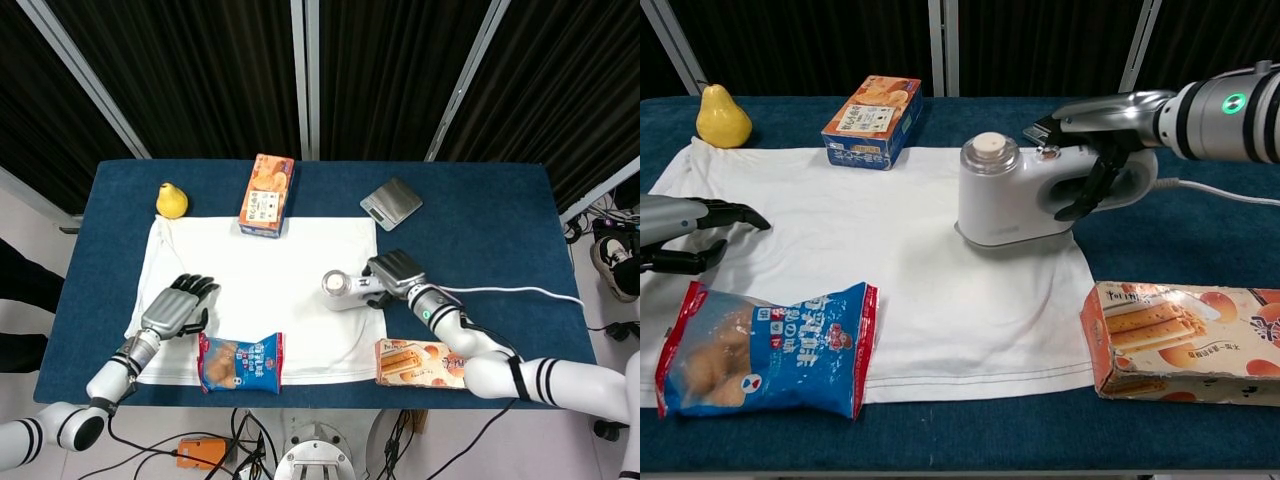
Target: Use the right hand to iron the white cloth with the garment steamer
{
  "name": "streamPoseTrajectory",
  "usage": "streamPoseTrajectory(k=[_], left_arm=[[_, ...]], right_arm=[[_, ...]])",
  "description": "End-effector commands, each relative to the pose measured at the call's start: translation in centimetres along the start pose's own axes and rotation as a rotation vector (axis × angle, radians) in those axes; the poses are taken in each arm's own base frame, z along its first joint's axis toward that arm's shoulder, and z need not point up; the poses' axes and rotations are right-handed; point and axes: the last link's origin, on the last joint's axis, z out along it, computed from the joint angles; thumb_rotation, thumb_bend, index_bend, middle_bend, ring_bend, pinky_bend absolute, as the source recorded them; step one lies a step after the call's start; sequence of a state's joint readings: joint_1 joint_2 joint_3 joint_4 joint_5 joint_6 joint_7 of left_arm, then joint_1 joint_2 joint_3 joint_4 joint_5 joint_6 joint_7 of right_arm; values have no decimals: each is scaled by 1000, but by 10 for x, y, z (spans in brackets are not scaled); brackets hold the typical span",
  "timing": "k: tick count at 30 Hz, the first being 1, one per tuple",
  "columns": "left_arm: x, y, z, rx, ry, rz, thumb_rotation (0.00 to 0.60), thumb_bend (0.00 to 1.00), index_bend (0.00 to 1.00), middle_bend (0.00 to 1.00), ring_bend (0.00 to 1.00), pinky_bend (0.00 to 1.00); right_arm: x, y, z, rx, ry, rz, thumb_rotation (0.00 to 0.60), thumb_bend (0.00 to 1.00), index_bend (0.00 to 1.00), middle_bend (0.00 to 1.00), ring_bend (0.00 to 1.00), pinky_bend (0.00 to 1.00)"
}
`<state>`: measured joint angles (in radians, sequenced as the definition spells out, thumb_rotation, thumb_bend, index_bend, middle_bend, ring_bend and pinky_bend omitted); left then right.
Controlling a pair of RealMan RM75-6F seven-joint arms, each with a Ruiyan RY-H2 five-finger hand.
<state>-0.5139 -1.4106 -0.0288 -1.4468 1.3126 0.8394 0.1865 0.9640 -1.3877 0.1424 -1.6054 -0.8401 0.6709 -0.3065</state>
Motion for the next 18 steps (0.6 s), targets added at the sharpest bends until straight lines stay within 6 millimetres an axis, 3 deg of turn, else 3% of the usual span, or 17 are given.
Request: streamPoseTrajectory(k=[1, 9, 18], left_arm=[[-1, 1, 1, -2, -1, 1, 140, 578, 113, 57, 0, 0], [-3, 1, 1, 0, -4, -5, 120, 576, 114, 57, 0, 0], [-4, -4, 0, 10, 0, -16, 103, 576, 113, 57, 0, 0]], right_arm=[[-9, -13, 11, 10, -16, -41, 600, 412, 1000, 893, 922, 654], [-19, -19, 20, -11, -13, -114, 600, 413, 1000, 894, 922, 654], [-10, 23, 19, -135, 47, -109, 600, 413, 1000, 894, 921, 654]])
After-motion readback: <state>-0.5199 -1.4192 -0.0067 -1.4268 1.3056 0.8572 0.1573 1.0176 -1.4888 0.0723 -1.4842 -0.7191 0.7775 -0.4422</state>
